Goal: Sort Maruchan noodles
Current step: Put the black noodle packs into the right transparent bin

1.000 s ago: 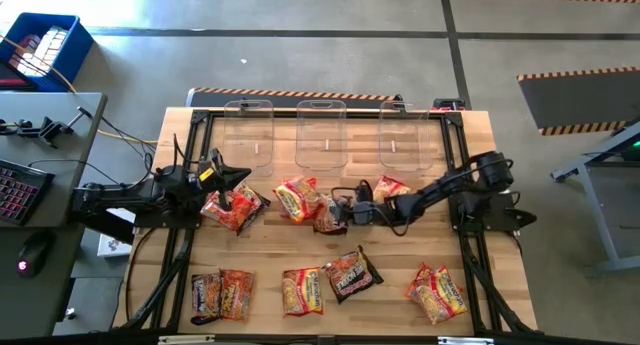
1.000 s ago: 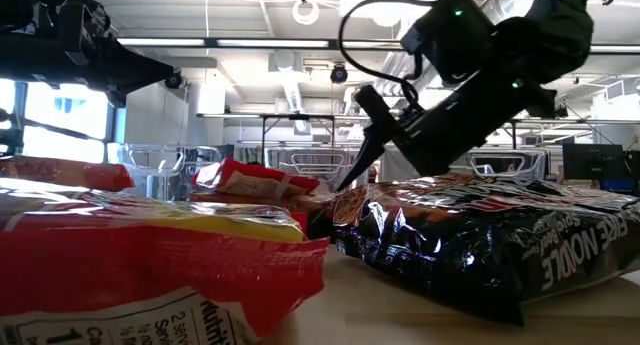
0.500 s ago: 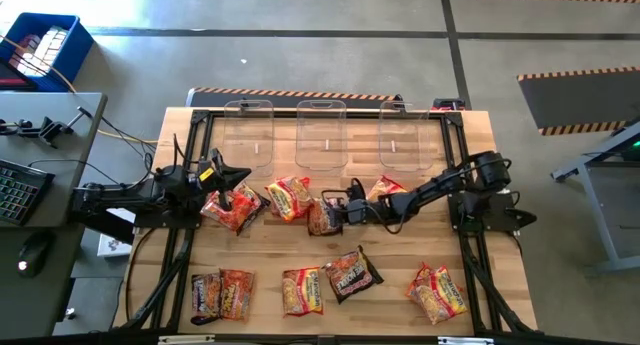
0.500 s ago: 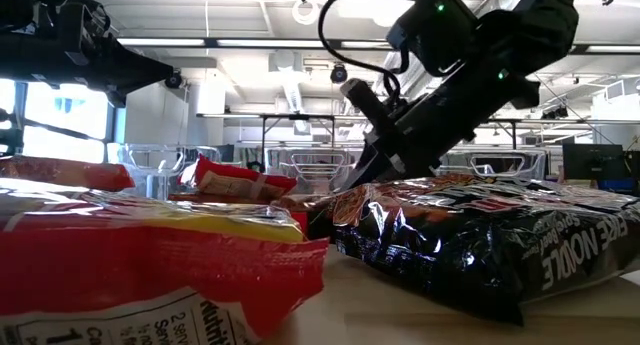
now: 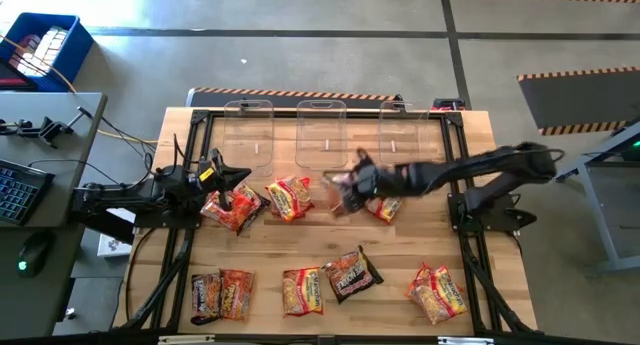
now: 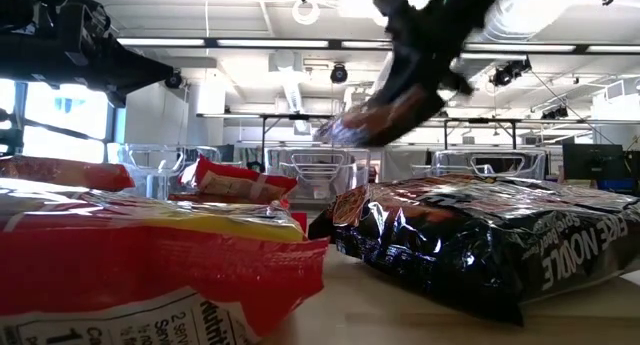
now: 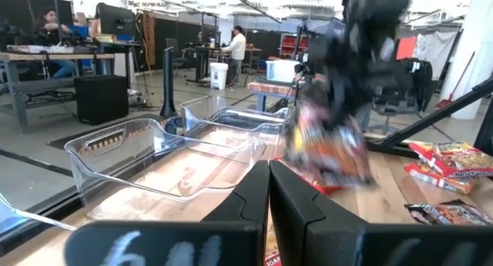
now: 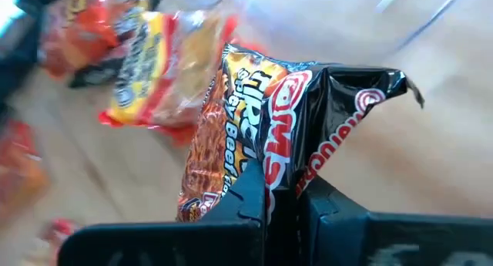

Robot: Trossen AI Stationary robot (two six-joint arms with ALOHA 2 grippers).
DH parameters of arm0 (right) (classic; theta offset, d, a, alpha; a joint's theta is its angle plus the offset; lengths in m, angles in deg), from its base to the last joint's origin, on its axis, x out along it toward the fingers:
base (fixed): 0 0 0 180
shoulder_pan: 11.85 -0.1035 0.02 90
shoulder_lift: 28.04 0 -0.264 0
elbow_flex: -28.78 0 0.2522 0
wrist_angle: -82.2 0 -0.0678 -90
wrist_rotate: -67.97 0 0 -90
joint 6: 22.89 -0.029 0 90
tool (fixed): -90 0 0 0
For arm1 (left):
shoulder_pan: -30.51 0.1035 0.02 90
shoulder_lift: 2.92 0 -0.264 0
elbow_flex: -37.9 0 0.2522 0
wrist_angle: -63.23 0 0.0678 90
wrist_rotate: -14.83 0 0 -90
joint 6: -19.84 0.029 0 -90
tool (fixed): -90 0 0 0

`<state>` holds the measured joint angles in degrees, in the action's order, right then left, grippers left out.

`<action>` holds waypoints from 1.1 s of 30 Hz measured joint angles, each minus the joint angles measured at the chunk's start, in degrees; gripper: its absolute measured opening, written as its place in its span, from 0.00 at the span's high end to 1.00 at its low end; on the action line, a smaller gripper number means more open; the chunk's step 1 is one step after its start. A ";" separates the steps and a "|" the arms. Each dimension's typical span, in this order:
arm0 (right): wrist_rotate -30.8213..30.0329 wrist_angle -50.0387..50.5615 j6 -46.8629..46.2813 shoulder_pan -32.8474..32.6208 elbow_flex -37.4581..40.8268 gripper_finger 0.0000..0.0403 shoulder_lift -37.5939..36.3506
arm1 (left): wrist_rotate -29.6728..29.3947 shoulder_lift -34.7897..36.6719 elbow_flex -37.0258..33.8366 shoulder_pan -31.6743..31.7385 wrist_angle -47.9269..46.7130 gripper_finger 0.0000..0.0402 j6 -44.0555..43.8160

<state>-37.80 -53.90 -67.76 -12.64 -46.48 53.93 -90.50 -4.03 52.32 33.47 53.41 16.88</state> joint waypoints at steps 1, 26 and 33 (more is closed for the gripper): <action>-1.44 6.91 3.83 1.29 -3.85 0.98 -1.09 | -0.01 0.00 0.00 0.00 -0.18 0.99 0.00; -7.56 8.48 98.97 42.67 -3.12 0.98 -1.27 | -1.91 -0.11 0.00 0.00 -0.92 0.99 -1.32; -3.27 0.92 105.70 46.77 4.40 0.98 -1.18 | -2.87 -0.11 0.00 0.00 -0.68 0.99 -1.33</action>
<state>-41.07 -52.98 37.94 34.13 -42.08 52.76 -93.37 -4.14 52.32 33.47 52.73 15.55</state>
